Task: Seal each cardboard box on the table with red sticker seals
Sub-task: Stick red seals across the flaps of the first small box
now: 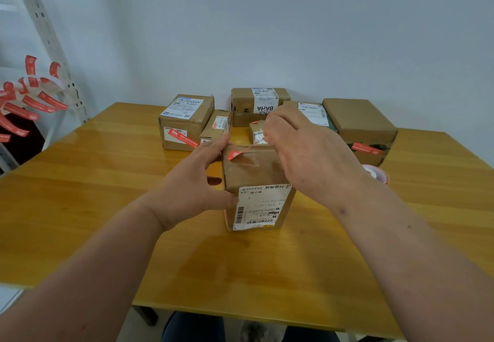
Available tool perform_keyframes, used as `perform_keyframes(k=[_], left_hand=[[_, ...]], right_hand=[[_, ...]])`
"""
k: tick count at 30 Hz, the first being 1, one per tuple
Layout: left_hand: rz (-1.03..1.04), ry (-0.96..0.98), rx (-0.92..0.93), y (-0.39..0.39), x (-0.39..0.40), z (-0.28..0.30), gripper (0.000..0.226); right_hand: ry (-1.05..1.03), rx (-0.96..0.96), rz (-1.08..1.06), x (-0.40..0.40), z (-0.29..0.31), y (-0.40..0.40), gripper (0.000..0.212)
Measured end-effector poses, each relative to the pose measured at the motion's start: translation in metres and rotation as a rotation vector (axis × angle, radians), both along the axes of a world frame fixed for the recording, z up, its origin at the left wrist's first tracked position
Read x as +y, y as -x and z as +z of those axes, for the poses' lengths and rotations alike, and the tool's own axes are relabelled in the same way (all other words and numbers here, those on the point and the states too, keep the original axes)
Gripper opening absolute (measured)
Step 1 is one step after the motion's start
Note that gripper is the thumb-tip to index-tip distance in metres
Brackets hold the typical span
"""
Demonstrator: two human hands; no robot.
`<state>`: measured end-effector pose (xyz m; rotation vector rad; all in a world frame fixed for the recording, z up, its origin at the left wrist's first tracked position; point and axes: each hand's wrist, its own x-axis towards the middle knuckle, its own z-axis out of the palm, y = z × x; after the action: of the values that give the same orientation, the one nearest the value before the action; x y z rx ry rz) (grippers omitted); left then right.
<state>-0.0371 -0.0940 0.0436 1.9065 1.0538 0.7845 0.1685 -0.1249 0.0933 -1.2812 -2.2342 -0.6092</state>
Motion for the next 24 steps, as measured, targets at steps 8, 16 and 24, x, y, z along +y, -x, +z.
perform_keyframes(k=[8, 16, 24], left_hand=[[-0.020, 0.009, -0.014, 0.000, 0.003, -0.003, 0.116], [0.015, 0.092, -0.107, 0.005, -0.001, -0.008, 0.117], [0.010, 0.436, -0.350, 0.015, -0.004, -0.042, 0.104]], right_hand=[[-0.002, -0.031, -0.007, 0.001, 0.008, 0.000, 0.045], [-0.026, 0.323, -0.057, 0.005, 0.013, -0.016, 0.007], [0.162, 0.934, -0.179, 0.006, -0.031, -0.024, 0.019]])
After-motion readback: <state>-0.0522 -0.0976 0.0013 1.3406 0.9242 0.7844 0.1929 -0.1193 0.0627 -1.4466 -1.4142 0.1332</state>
